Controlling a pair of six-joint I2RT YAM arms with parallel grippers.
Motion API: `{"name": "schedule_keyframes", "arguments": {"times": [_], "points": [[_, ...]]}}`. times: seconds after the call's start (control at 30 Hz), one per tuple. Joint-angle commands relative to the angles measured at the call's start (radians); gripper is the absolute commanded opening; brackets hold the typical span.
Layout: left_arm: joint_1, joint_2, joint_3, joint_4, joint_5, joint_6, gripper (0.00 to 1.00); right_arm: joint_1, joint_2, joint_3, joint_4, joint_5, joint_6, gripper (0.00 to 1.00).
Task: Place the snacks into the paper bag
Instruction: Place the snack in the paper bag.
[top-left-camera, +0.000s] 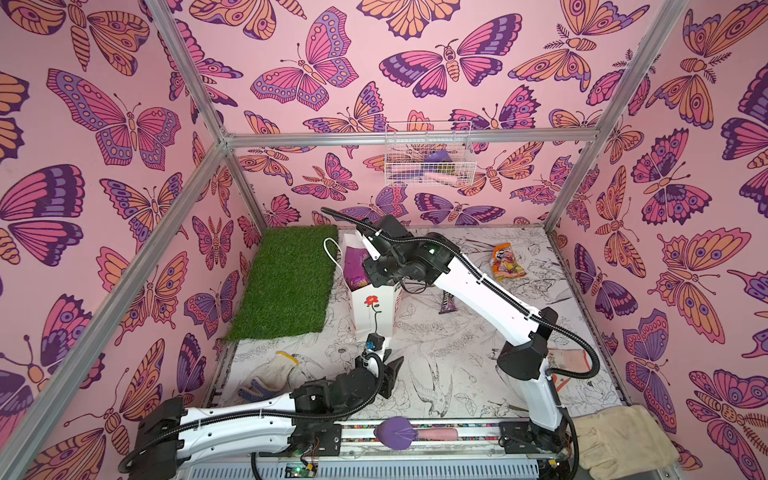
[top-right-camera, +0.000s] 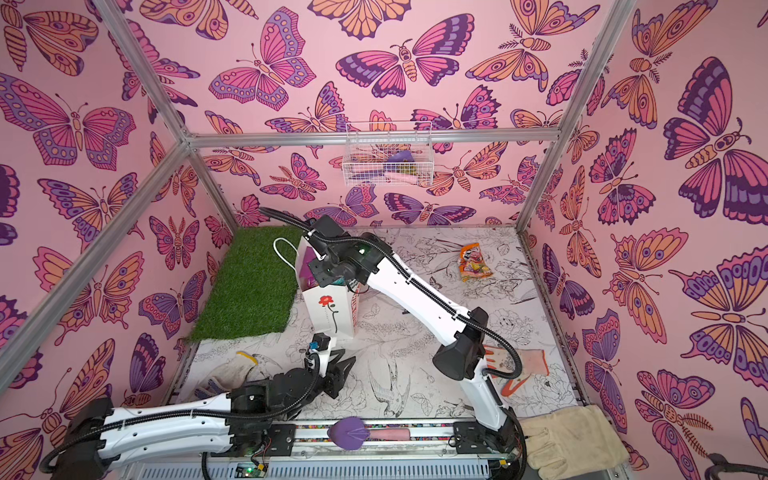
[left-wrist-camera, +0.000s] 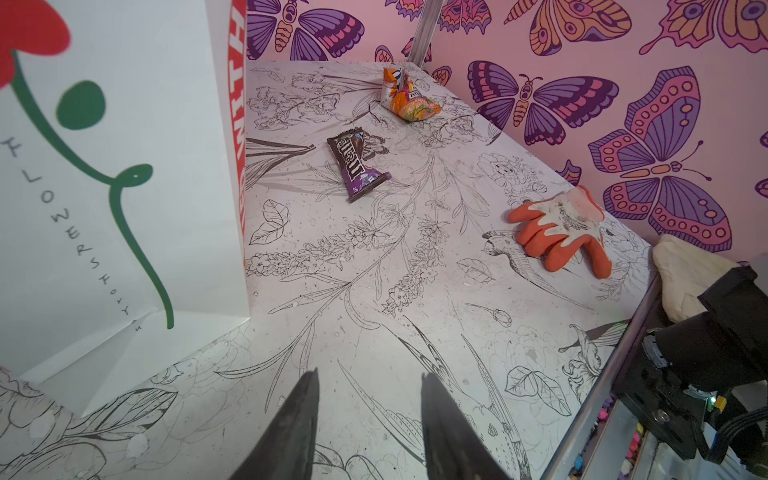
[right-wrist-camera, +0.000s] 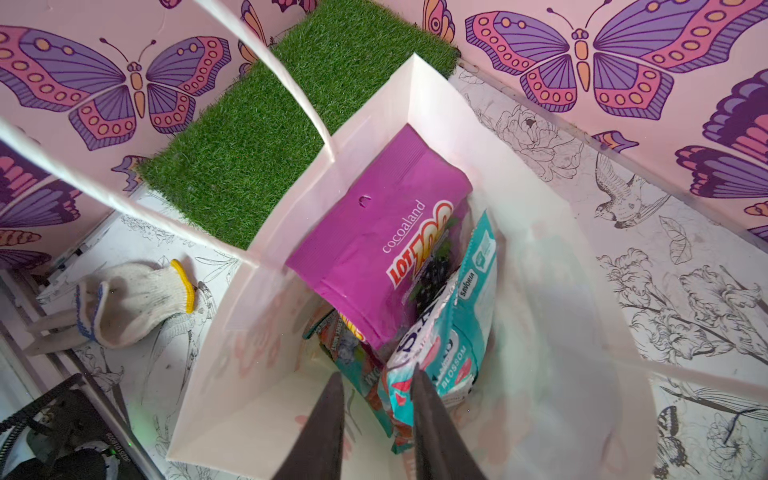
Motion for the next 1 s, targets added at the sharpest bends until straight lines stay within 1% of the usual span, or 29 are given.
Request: {"name": "schedule_keyframes", "arguments": {"times": [0.0,0.07,0.13,0.27,0.3,0.43,0.53,0.57,0.6,0.7,0.87,0.97], "points": [[-0.003,-0.019,-0.024,-0.018,-0.023,-0.012,0.43,-0.005,-0.074,-0.018,0.026,-0.037,0.012,0.32],[-0.002,-0.019,-0.026,-0.019,-0.024,-0.012,0.43,-0.005,-0.094,-0.033,0.034,-0.049,0.015,0.36],[-0.002,-0.014,-0.022,-0.019,-0.026,-0.012,0.43,-0.005,-0.119,-0.055,0.045,-0.057,0.017,0.44],[-0.002,-0.004,-0.02,-0.019,-0.029,-0.013,0.43,-0.005,-0.186,-0.113,0.076,-0.065,0.02,0.64],[-0.003,-0.001,-0.018,-0.021,-0.029,-0.012,0.44,-0.005,-0.206,-0.133,0.084,-0.063,0.02,0.67],[-0.003,0.039,0.012,-0.042,-0.032,-0.007,0.46,-0.005,-0.294,-0.229,0.128,-0.049,0.017,0.75],[-0.003,0.084,0.028,-0.044,-0.03,0.007,0.49,-0.005,-0.366,-0.305,0.157,-0.027,0.02,0.82],[-0.002,0.102,0.069,-0.045,-0.029,0.017,0.51,-0.005,-0.389,-0.331,0.166,-0.014,0.02,0.84],[-0.002,0.118,0.08,-0.049,-0.028,0.024,0.52,-0.005,-0.409,-0.353,0.172,-0.002,0.019,0.86],[-0.003,0.175,0.128,-0.048,-0.023,0.05,0.55,-0.005,-0.476,-0.426,0.192,0.048,0.026,0.9],[-0.003,0.304,0.238,-0.037,0.004,0.093,0.61,-0.008,-0.622,-0.588,0.245,0.167,0.045,1.0],[-0.002,0.397,0.311,-0.031,0.018,0.1,0.65,-0.029,-0.7,-0.691,0.269,0.233,0.08,0.99]]}}
